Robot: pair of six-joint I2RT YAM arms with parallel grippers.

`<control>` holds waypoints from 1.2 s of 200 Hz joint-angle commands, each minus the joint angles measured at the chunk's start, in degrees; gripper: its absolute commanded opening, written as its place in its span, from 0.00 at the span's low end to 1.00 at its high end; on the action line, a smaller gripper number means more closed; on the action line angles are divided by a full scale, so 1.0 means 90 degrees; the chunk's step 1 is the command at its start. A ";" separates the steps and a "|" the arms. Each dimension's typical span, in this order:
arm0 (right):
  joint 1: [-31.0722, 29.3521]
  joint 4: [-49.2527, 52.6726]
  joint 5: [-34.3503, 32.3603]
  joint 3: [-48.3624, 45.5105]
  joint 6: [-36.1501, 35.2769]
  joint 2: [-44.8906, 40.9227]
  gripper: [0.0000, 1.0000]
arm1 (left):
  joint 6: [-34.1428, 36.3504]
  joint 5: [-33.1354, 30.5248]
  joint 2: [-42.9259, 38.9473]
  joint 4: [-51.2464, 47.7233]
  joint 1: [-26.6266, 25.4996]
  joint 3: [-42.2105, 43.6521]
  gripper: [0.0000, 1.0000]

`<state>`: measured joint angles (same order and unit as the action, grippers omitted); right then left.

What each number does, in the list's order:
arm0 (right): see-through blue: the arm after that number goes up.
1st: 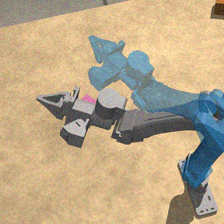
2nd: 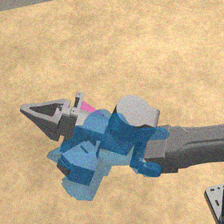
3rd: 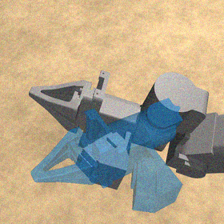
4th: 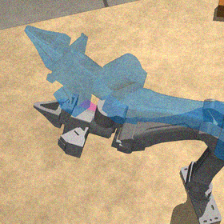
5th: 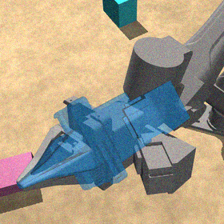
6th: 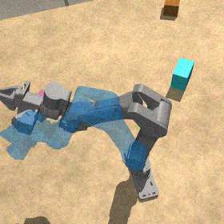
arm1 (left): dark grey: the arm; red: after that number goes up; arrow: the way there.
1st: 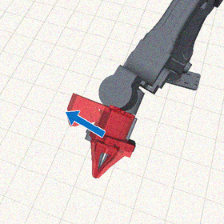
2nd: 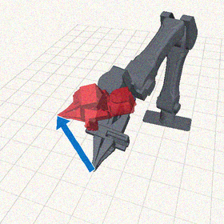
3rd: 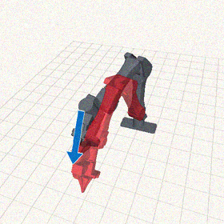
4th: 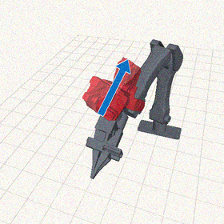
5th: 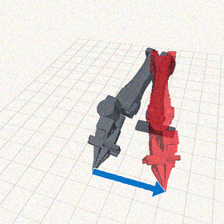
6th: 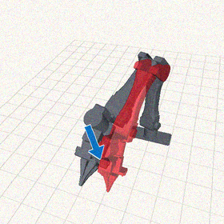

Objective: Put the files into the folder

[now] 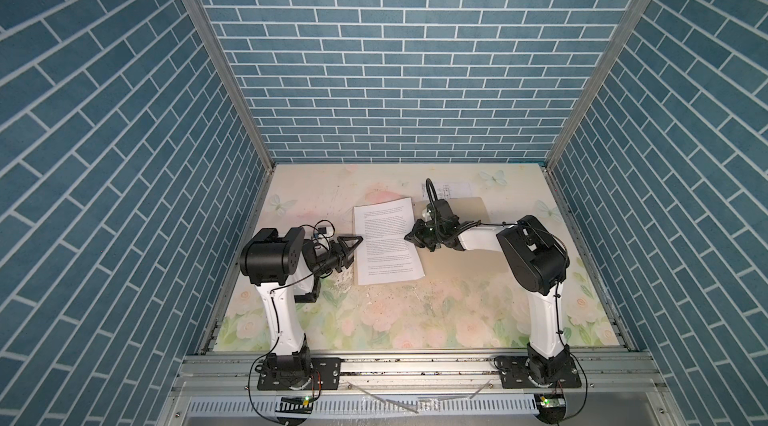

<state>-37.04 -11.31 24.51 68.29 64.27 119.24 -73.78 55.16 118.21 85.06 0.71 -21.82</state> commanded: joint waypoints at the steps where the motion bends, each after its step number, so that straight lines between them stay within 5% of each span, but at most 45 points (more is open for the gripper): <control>1: -0.0055 -0.0004 0.0030 -0.0205 0.0149 -0.0170 0.05 | 0.0163 -0.0112 0.0264 -0.0505 -0.0052 0.0159 0.63; 82: -0.0055 0.0360 -0.0408 -0.0173 -0.0539 -0.0658 0.28 | 0.0550 -0.0329 -0.0300 -0.1547 -0.0040 0.0132 0.64; 121: -0.0045 0.0248 -0.0448 -0.0186 -0.0625 -0.0728 0.30 | 0.1576 -0.0668 -0.1230 -0.3416 -0.0040 0.0059 0.67; 143: -0.0036 0.0559 -0.0598 -0.0127 -0.0742 -0.0779 0.40 | 0.2230 -0.0975 -0.1816 -0.4805 -0.0040 -0.0092 0.73; 203: 0.0062 0.0914 -0.0992 -0.0272 -0.0925 -0.1073 0.46 | 0.3786 -0.2009 -0.3234 -0.8156 -0.0086 -0.0797 0.98; 240: 0.0062 0.1198 -0.1048 -0.0274 -0.1380 -0.1234 0.47 | 0.4797 -0.3036 -0.3730 -0.9917 -0.0696 -0.1614 1.00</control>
<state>-36.69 -3.40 17.04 67.64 56.03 110.85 -39.46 35.81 86.32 12.01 -1.93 -32.36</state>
